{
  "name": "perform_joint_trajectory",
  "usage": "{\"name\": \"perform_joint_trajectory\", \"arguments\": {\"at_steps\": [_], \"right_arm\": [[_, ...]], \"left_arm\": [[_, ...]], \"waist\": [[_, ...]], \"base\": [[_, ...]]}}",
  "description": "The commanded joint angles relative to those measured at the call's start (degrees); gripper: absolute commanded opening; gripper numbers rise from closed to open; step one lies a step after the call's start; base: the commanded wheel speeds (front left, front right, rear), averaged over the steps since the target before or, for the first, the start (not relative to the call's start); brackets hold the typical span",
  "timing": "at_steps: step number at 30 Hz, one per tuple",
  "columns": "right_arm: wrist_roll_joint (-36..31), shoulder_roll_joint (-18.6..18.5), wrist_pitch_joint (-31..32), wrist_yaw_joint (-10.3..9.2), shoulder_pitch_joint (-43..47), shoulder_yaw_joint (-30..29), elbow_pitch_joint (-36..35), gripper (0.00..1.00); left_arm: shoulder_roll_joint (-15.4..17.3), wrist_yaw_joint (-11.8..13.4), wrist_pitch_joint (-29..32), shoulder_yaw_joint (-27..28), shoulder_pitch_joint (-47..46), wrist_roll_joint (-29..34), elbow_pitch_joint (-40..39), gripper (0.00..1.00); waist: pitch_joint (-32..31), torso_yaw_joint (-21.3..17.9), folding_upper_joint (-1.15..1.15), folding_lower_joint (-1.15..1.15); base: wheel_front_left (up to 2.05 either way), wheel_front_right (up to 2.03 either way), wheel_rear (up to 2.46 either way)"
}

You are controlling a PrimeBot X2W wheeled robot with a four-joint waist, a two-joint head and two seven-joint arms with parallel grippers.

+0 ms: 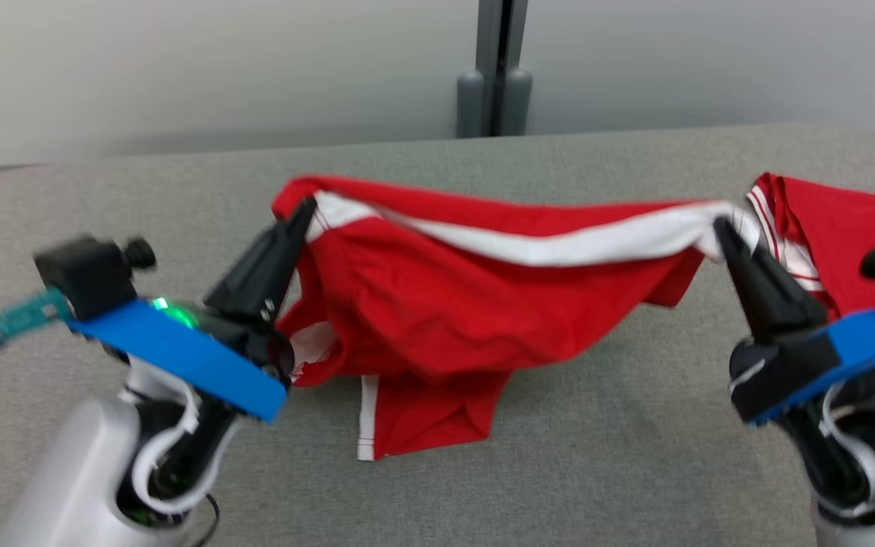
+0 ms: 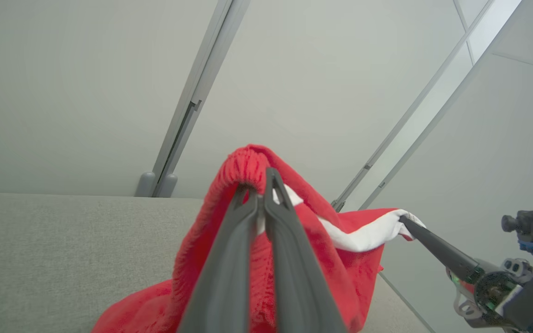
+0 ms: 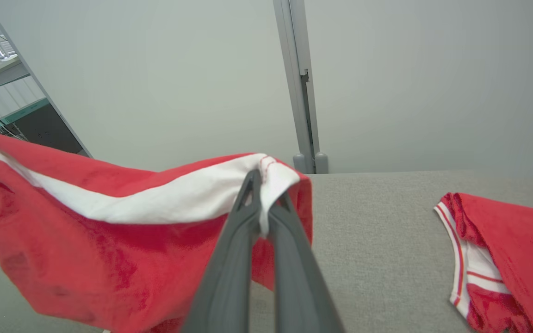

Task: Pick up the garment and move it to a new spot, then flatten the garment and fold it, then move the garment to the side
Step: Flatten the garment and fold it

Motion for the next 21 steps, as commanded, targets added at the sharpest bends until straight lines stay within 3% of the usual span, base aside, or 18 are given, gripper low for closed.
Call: {"name": "perform_joint_trajectory", "arguments": {"at_steps": [1,6,10,21], "right_arm": [[0.76,-0.72,0.9,0.0,-2.81,0.18,-0.69,0.0],[3.33,-3.03,3.94,0.01,-14.11,2.44,3.53,0.0],[4.33,-3.61,2.29,0.0,-25.55,4.72,10.28,0.0],[1.47,-3.05,-16.17,0.0,-51.59,7.81,28.73,0.0]], "left_arm": [[0.96,0.49,1.87,0.63,-2.9,-0.65,-0.69,0.0],[4.02,2.23,8.32,2.46,-12.28,-1.62,1.21,0.0],[6.04,2.8,10.22,3.36,-21.35,0.95,5.45,0.0],[5.14,1.83,0.8,5.91,-43.64,9.07,20.03,0.0]], "waist": [[1.26,-0.14,0.0,0.01],[6.32,-2.19,0.0,0.01],[10.59,-3.82,0.0,0.01],[14.15,-6.69,0.0,0.01]], "base": [[0.0,0.0,0.0],[0.0,0.0,0.0],[0.0,0.0,0.0],[0.0,0.0,0.0]]}}
